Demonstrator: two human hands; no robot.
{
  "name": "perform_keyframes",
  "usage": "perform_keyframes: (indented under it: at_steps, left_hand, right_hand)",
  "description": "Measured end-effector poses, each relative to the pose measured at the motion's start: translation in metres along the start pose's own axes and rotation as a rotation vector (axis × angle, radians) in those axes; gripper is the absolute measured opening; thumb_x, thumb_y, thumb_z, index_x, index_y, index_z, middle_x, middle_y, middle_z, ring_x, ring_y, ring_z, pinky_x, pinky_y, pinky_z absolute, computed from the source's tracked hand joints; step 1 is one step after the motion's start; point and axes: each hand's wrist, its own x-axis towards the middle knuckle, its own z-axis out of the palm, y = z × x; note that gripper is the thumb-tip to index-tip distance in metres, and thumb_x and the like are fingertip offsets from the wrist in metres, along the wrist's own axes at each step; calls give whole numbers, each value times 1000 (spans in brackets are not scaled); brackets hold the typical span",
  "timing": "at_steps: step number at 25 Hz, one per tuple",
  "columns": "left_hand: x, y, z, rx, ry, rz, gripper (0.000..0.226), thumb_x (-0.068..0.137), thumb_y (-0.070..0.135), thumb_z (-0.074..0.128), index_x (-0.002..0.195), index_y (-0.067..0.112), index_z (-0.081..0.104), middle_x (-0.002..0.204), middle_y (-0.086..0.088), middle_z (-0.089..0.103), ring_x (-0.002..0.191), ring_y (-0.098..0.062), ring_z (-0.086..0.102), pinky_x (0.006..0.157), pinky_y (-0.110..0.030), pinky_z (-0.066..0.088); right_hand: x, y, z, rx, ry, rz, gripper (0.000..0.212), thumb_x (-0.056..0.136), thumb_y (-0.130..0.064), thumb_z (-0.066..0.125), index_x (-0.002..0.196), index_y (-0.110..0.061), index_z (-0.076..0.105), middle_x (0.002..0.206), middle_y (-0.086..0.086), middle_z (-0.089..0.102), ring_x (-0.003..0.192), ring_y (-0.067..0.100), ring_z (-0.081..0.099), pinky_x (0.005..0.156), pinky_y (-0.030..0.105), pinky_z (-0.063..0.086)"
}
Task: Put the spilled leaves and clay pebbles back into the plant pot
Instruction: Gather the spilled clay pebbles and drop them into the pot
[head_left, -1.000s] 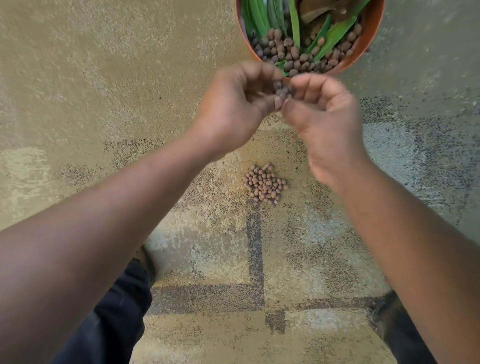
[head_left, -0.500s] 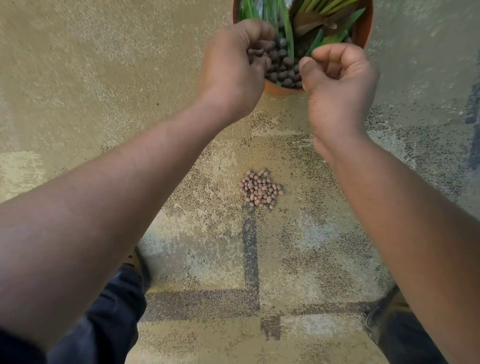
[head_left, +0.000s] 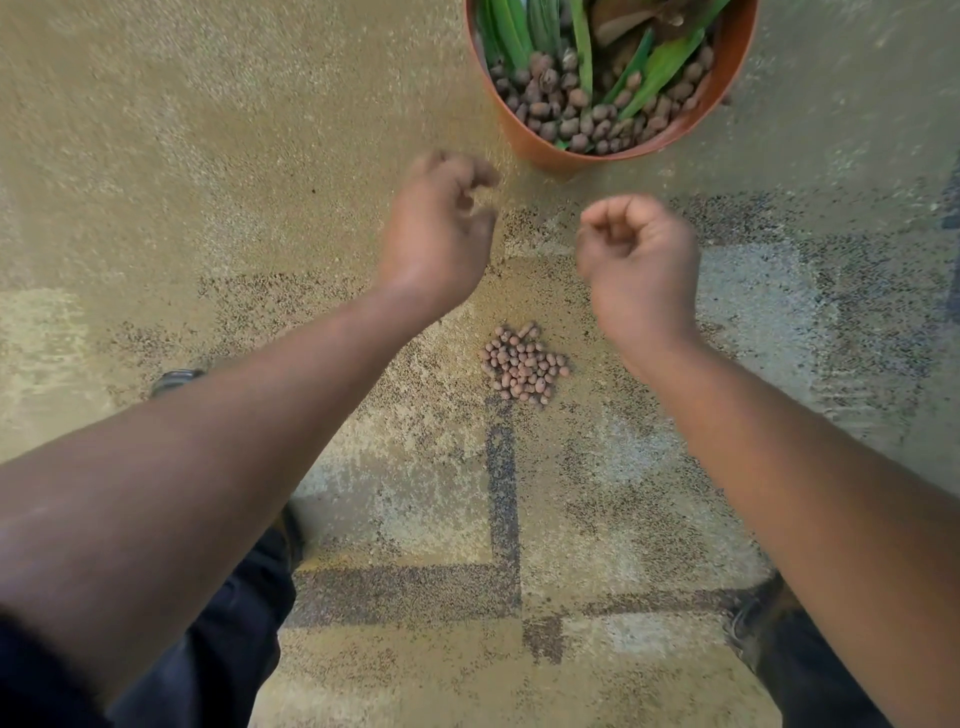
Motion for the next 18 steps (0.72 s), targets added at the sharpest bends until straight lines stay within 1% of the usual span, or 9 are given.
perform_keyframes:
  at_steps: [2, 5, 8, 11, 13, 15, 16, 17, 18]
  left_hand:
    - [-17, -22, 17, 205, -258, -106, 36, 91, 14, 74, 124, 24, 63, 127, 4, 54, 109, -15, 59, 103, -25, 48]
    - [-49, -45, 39, 310, -503, -138, 50, 89, 12, 74, 134, 22, 57, 131, -3, 50, 115, -23, 58, 105, -27, 46]
    - [-66, -56, 52, 332, -520, -141, 49, 89, 3, 68, 131, 23, 53, 130, -5, 46, 113, -27, 59, 92, -27, 54]
    - [-71, -52, 62, 338, -533, -99, 55, 88, -2, 64, 133, 26, 51, 131, -6, 47, 114, -30, 59, 88, -35, 59]
    - [-74, -49, 66, 373, -537, -67, 56, 88, -2, 64, 135, 25, 52, 131, -6, 48, 113, -31, 60, 88, -41, 61]
    - [-75, -48, 68, 400, -528, -65, 55, 87, -2, 66, 134, 23, 53, 132, -7, 47, 112, -31, 60, 88, -41, 61]
    - [-76, -49, 68, 409, -523, -61, 54, 86, -3, 66, 132, 22, 54, 132, -7, 47, 112, -30, 60, 88, -38, 61]
    - [-76, -49, 68, 412, -517, -54, 53, 86, -4, 67, 131, 21, 55, 132, -7, 47, 112, -30, 60, 88, -35, 60]
    - [-76, -50, 68, 404, -510, -49, 49, 88, -3, 66, 130, 20, 56, 132, -7, 48, 112, -29, 60, 87, -32, 59]
  right_hand:
    - [-13, 31, 0, -245, -154, 103, 22, 92, -4, 67, 95, -27, 64, 94, -12, 66, 78, -2, 61, 67, 16, 55]
    - [-33, 72, 2, -485, -297, 295, 18, 91, -11, 71, 101, -21, 59, 94, -7, 63, 80, 9, 65, 71, 24, 58]
    - [-49, 90, 15, -549, -365, 351, 28, 86, -17, 77, 106, -18, 57, 106, 1, 62, 83, 15, 65, 75, 25, 57]
    - [-53, 90, 29, -565, -388, 347, 26, 87, -19, 76, 107, -20, 59, 129, 8, 55, 107, 29, 64, 95, 44, 59]
    - [-52, 90, 33, -598, -403, 322, 21, 90, -16, 73, 107, -19, 62, 135, 10, 52, 117, 34, 60, 100, 46, 55]
    - [-53, 91, 35, -585, -409, 294, 16, 92, -12, 70, 106, -17, 64, 137, 10, 52, 121, 33, 57, 101, 34, 51]
    - [-54, 91, 34, -564, -401, 289, 14, 93, -10, 68, 106, -16, 65, 138, 9, 51, 121, 32, 56, 96, 25, 48]
    - [-55, 91, 33, -551, -389, 285, 13, 94, -8, 66, 105, -15, 65, 137, 9, 52, 118, 30, 57, 87, 15, 49]
    - [-56, 93, 32, -542, -373, 280, 11, 95, -6, 64, 104, -13, 66, 136, 9, 52, 111, 28, 57, 72, 2, 46]
